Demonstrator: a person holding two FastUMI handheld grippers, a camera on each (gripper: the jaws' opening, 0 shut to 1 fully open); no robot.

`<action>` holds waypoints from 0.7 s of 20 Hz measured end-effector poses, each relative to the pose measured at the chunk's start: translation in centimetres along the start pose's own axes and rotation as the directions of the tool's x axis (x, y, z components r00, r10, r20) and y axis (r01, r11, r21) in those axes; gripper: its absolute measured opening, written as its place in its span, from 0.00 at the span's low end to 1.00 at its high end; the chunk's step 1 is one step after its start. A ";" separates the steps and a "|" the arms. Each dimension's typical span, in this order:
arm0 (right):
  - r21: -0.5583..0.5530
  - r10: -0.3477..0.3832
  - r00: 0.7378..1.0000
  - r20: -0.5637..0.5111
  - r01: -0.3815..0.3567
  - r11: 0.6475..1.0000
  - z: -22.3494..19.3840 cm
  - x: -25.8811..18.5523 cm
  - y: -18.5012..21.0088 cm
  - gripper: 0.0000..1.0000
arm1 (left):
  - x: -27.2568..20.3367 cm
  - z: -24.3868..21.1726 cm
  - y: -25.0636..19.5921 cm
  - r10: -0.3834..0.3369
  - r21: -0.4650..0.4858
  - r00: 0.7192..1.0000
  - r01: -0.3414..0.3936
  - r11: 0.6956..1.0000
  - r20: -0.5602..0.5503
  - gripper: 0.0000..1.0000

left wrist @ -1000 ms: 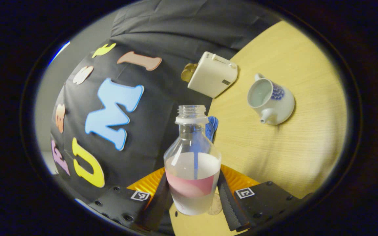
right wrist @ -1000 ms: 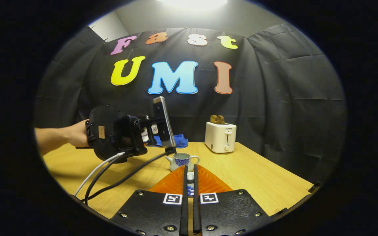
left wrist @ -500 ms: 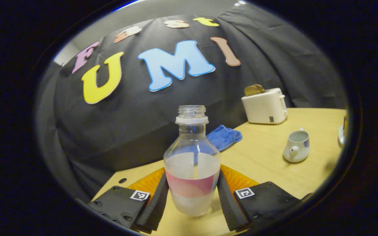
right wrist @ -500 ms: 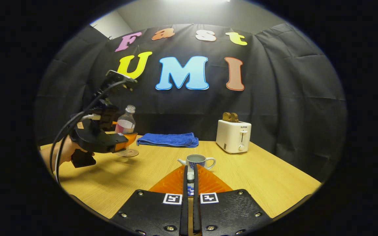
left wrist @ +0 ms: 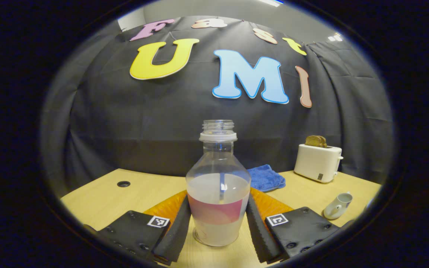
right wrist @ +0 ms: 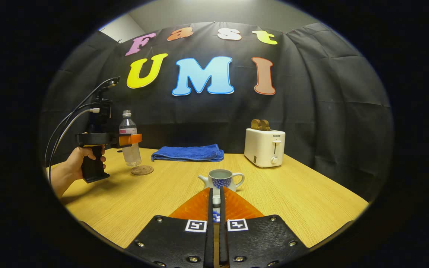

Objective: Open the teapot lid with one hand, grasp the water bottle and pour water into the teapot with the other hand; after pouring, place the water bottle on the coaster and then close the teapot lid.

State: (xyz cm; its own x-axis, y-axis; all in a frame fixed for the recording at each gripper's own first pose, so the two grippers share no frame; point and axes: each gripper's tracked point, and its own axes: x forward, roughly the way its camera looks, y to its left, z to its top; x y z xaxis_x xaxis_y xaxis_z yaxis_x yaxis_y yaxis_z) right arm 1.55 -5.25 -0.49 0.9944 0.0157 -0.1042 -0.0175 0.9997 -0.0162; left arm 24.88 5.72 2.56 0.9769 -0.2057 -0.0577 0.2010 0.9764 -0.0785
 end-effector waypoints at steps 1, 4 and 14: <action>0.004 -0.002 1.000 -0.002 0.002 1.000 -0.1 0.0 -0.1 0.06 | 0.7 -0.4 0.0 0.005 0.012 1.000 -0.005 1.000 -0.006 0.86; 0.002 -0.010 1.000 0.001 0.010 1.000 0.0 0.1 -0.6 0.06 | 2.1 -1.4 0.1 0.017 0.036 1.000 -0.017 0.999 -0.018 0.86; 0.029 -0.024 1.000 -0.010 0.024 0.999 -0.5 0.3 -1.4 0.06 | 3.8 -3.9 0.7 0.040 0.019 0.998 -0.039 0.999 -0.052 0.86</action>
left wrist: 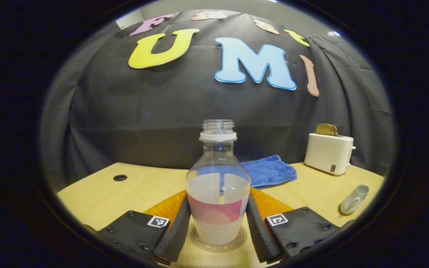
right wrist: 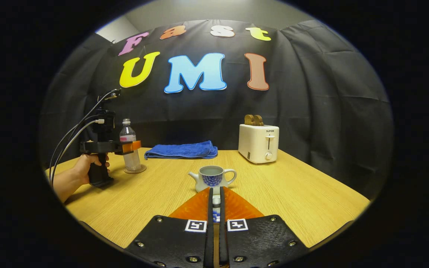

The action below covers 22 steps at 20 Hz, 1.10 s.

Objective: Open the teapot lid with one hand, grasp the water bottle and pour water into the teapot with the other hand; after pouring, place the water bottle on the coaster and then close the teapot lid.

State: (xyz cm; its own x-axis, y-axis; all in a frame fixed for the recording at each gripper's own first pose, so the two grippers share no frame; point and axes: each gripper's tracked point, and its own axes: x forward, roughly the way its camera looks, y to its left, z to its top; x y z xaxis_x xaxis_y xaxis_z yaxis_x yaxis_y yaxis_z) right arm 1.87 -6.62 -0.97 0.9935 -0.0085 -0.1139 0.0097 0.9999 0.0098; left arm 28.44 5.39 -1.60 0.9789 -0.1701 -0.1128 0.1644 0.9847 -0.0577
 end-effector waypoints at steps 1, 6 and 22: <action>-0.004 -0.005 1.000 -0.001 0.005 1.000 -0.1 0.0 -0.1 0.06 | 0.0 0.0 -0.1 -0.006 -0.002 1.000 0.006 1.000 0.001 0.86; -0.006 -0.004 1.000 -0.002 0.004 1.000 0.0 0.0 0.0 0.06 | 0.2 -0.2 0.0 0.013 0.015 1.000 -0.013 1.000 0.006 0.89; -0.012 0.036 0.998 0.055 -0.036 0.999 2.1 -0.3 1.0 0.06 | -9.4 0.6 -1.2 0.036 0.029 0.999 -0.036 0.999 0.016 0.99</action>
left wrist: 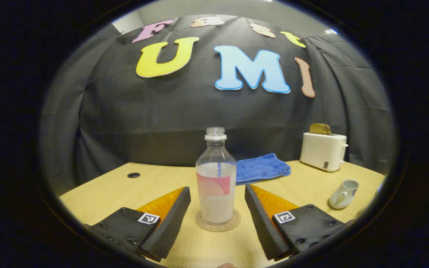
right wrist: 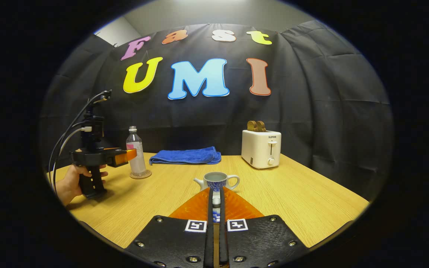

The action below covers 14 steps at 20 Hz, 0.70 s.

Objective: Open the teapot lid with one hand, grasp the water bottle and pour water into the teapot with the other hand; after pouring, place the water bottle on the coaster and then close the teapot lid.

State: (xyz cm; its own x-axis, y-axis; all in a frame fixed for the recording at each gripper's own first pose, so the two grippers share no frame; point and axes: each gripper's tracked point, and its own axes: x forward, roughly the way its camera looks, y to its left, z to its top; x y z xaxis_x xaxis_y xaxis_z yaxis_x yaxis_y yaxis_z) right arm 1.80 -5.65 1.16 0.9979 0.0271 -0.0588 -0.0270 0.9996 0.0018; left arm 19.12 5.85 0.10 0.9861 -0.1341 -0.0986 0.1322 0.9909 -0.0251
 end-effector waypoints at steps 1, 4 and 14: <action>-0.011 0.005 1.000 0.013 -0.005 1.000 0.5 0.8 0.1 0.06 | -1.4 0.1 -0.5 -0.008 -0.002 1.000 0.008 1.000 0.006 0.99; -0.018 0.015 0.999 0.045 -0.015 1.000 1.6 3.7 0.0 0.06 | -5.6 1.0 -2.2 -0.040 -0.030 0.999 0.041 0.999 0.036 0.99; 0.003 -0.011 1.000 0.018 0.011 1.000 1.2 13.2 -0.5 0.06 | -9.3 -0.4 -3.5 -0.056 -0.002 0.996 0.056 0.998 0.064 0.99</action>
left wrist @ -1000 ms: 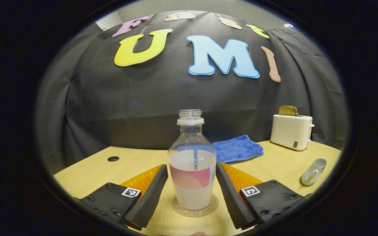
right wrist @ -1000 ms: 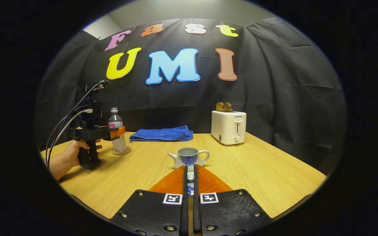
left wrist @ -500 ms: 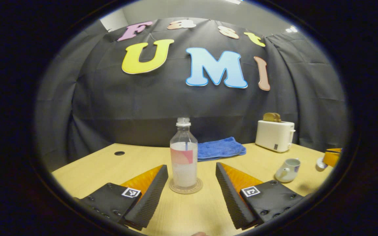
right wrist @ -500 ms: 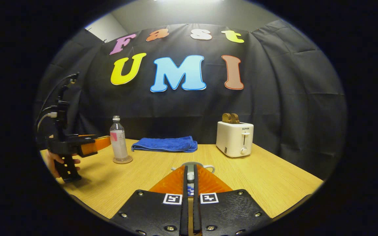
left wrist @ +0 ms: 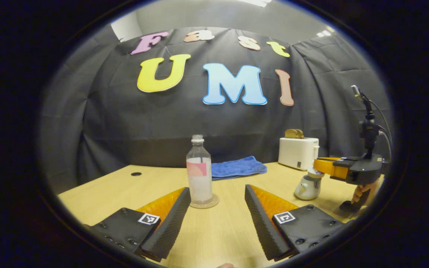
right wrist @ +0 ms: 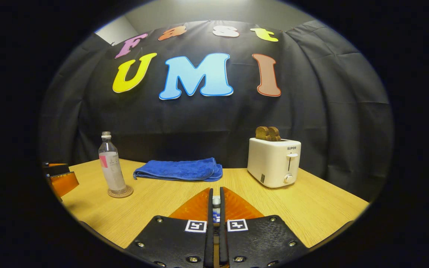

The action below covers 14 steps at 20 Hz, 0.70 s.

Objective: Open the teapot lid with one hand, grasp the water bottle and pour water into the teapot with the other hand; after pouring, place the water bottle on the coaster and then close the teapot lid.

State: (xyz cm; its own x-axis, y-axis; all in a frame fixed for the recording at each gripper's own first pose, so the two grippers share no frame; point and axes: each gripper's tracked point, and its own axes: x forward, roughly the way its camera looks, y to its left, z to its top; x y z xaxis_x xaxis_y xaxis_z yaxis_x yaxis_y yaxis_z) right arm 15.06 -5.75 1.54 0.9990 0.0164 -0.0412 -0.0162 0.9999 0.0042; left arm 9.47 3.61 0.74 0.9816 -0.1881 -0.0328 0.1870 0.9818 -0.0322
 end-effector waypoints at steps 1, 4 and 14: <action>-0.001 0.000 1.000 -0.001 0.000 1.000 0.0 0.1 0.1 0.06 | 0.1 0.0 0.1 -0.002 -0.005 1.000 0.002 1.000 0.004 0.99; -0.008 -0.006 1.000 -0.016 0.006 1.000 -0.7 0.5 0.0 0.06 | 0.7 -0.8 0.4 -0.007 -0.034 1.000 0.007 0.999 0.000 0.99; -0.027 -0.024 0.999 0.038 0.025 0.999 1.8 -0.4 -0.3 0.17 | -0.1 0.4 -0.5 -0.009 0.000 0.999 0.009 1.000 0.038 0.99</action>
State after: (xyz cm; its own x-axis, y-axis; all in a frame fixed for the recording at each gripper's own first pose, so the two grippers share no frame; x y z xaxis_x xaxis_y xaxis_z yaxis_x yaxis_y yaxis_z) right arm 14.76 -6.11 3.39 1.0000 -0.0081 -0.0034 0.0081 0.9997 -0.0238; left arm 9.34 3.15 1.20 0.9806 -0.1960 0.0056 0.1961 0.9800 -0.0326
